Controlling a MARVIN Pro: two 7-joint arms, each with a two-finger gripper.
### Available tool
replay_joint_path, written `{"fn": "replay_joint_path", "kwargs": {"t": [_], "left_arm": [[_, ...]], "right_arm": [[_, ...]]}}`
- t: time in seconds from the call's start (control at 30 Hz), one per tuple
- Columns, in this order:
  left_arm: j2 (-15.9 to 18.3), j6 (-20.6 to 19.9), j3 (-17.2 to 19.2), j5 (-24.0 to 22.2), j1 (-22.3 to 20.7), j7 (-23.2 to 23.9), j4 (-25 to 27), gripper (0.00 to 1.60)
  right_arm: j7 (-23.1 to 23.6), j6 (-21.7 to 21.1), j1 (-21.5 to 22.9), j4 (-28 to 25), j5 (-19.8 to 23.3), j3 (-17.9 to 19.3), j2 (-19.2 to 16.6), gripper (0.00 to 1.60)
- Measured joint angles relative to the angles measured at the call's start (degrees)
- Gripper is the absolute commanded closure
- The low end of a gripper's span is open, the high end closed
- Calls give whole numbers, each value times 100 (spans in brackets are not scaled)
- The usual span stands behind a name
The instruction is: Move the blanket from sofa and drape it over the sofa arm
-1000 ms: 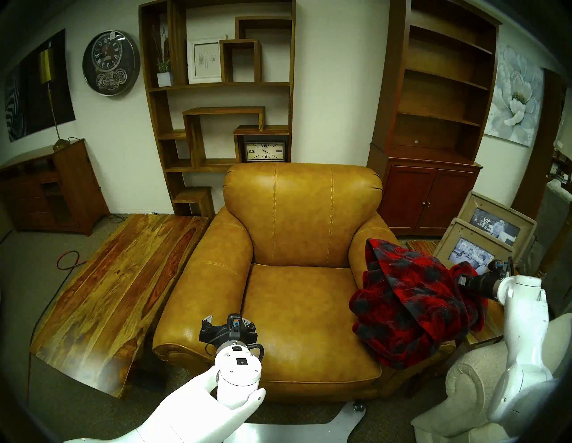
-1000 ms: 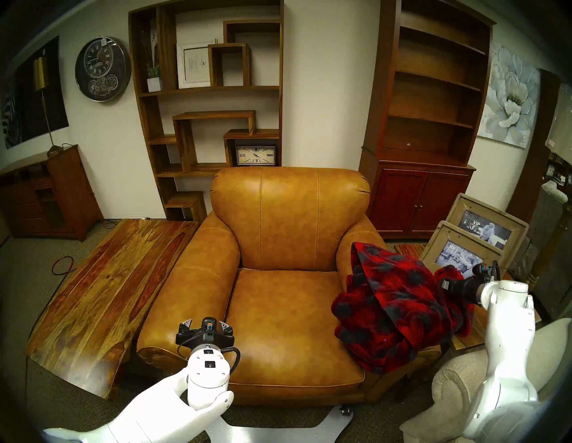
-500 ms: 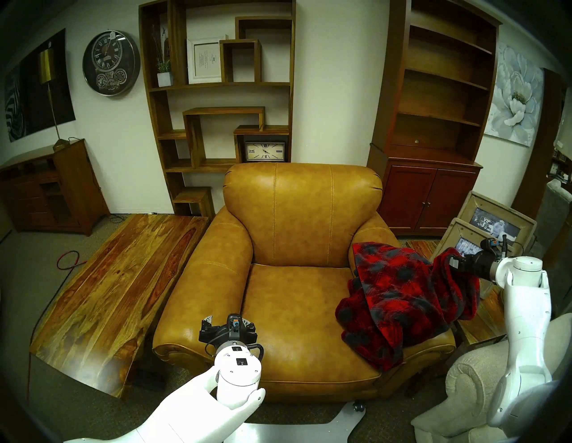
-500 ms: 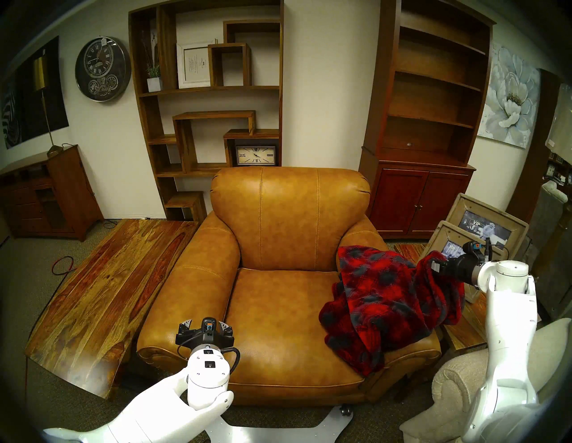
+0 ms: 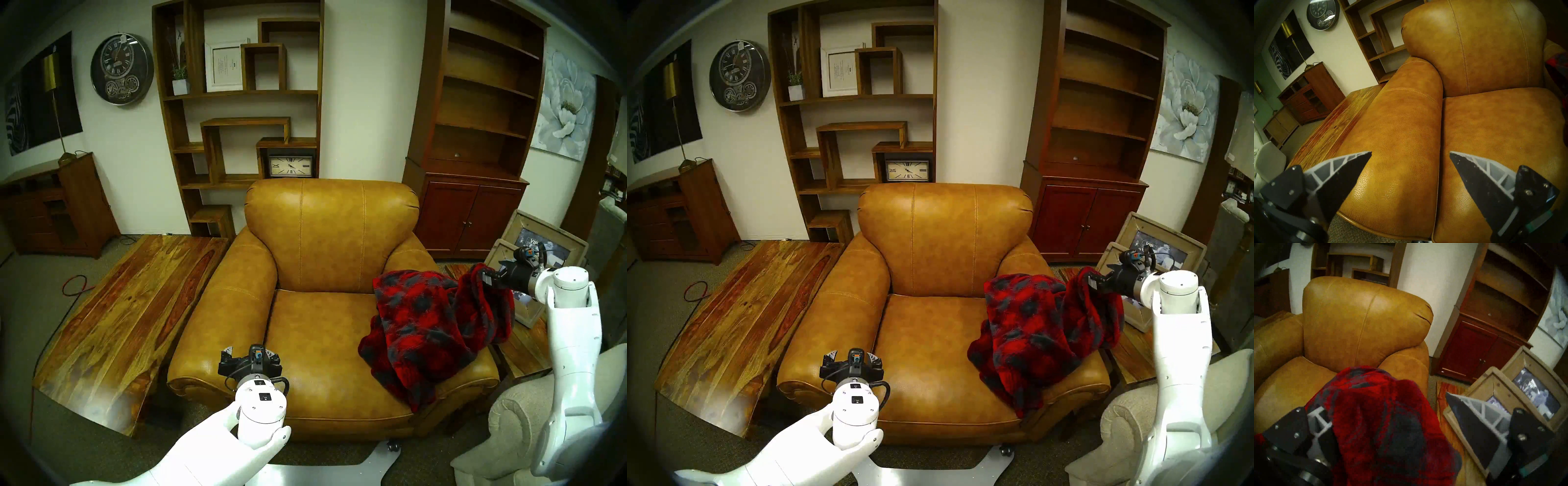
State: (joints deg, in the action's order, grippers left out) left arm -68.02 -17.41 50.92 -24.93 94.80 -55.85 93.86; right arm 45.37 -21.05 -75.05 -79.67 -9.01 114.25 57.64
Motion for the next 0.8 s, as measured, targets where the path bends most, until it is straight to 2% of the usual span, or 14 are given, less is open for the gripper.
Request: {"fn": "replay_joint_path", "kwargs": {"t": [0.23,0.47,0.63,0.8], "left_arm": [[-1,1,0,0,0,-1,0,0],[-1,1,0,0,0,-3,6,0],[-1,1,-1,0,0,-3,7,0],[-2,1,-1,0,0,-4,7,0]], "right_arm": [[-316,119,-43,-517,-220,1,83,0],[-870,80,-159,-1003,-401,108,411,0],[-846,-119,-117,-1292,-170,72,689,0],[-489,-613,-108,-1690,146,-208,1011,0]]}}
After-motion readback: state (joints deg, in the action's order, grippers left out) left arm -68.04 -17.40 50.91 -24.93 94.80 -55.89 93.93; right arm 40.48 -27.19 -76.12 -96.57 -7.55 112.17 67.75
